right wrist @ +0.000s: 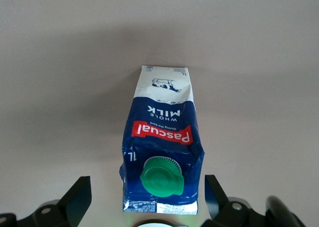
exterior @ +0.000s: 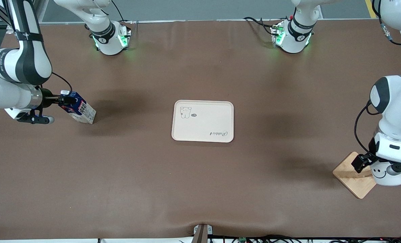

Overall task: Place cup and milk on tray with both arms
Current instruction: 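Close the right gripper on the milk carton while the left gripper grasps the mug, then lift the mug off the wooden tree with the left gripper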

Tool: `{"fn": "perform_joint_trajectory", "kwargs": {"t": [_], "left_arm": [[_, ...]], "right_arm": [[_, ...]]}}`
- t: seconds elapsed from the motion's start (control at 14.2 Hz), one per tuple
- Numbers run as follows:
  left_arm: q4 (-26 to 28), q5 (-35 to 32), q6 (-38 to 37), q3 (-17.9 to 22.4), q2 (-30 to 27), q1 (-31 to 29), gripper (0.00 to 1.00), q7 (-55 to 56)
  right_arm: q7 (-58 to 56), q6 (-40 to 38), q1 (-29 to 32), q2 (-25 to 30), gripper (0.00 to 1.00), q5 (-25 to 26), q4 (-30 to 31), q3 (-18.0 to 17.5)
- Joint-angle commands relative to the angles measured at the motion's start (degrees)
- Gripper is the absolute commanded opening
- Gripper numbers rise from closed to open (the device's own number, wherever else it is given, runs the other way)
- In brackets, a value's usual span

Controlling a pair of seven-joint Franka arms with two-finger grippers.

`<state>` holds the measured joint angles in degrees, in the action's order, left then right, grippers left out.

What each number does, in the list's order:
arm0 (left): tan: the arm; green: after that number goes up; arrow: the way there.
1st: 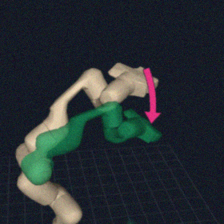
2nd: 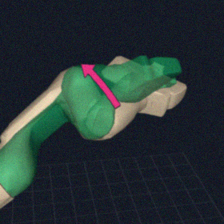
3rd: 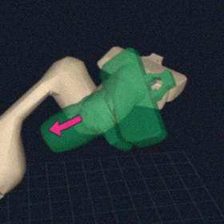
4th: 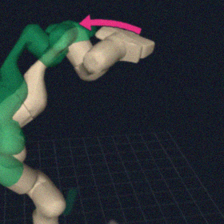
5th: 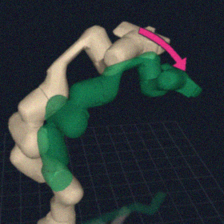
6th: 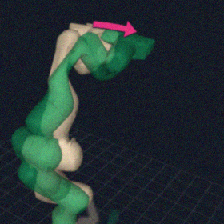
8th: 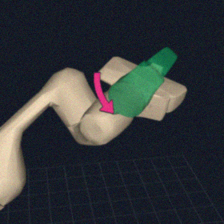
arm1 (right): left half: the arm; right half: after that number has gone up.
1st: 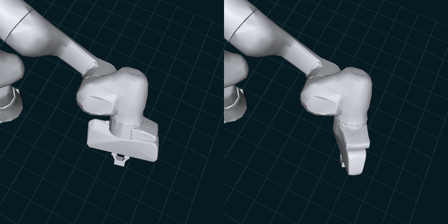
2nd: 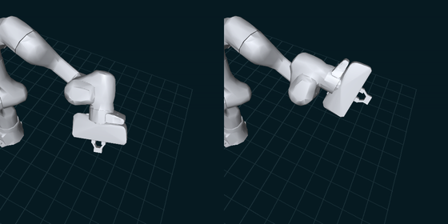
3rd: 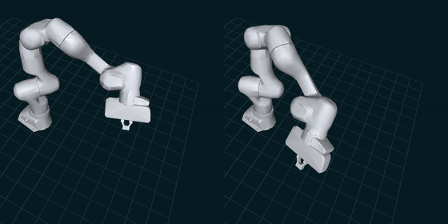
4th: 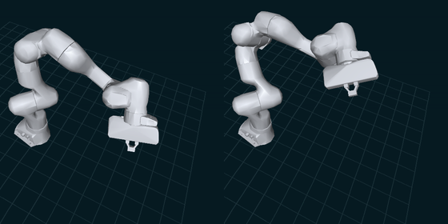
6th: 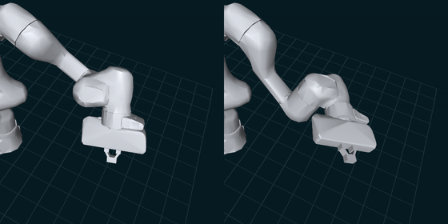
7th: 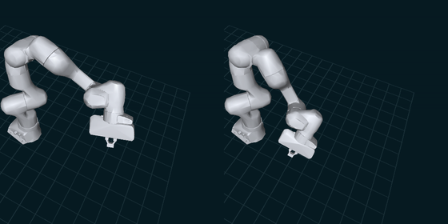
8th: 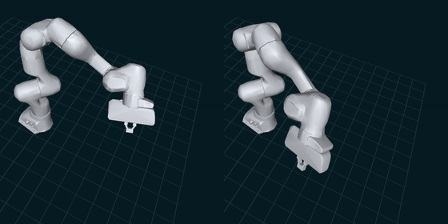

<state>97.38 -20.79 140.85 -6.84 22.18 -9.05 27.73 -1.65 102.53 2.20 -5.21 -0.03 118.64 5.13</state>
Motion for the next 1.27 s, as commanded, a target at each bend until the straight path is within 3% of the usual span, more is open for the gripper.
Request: {"fn": "perform_joint_trajectory", "kwargs": {"t": [0.0, 0.21, 0.56, 0.85, 1.2], "left_arm": [[0.8, -3.1, 1.5, 0.0, -0.1, -0.2, 0.89, 2.3], [0.9, -4.7, 1.5, 0.0, 0.0, -0.7, 0.53, 2.5], [0.8, -7.9, 1.8, -0.1, 0.4, -1.4, 0.16, 2.8], [0.7, -8.0, 1.8, -0.1, 0.4, -1.1, 0.00, 2.5], [0.2, -8.1, 1.5, -0.8, -0.3, 0.2, 0.00, 2.0]], "right_arm": [[0.7, 1.6, 1.4, 2.1, 1.00, 0.0, 2.3, -0.5], [0.7, 4.4, 2.0, 2.3, 1.00, 0.4, 4.8, -0.5], [1.2, 4.5, 2.6, 2.2, 1.00, 0.4, 5.3, -0.6], [4.0, 4.2, 2.3, 2.3, 1.00, 0.4, 5.4, -0.7], [4.0, 4.9, 2.4, 2.2, 1.00, 0.4, 6.4, -0.7]]}}
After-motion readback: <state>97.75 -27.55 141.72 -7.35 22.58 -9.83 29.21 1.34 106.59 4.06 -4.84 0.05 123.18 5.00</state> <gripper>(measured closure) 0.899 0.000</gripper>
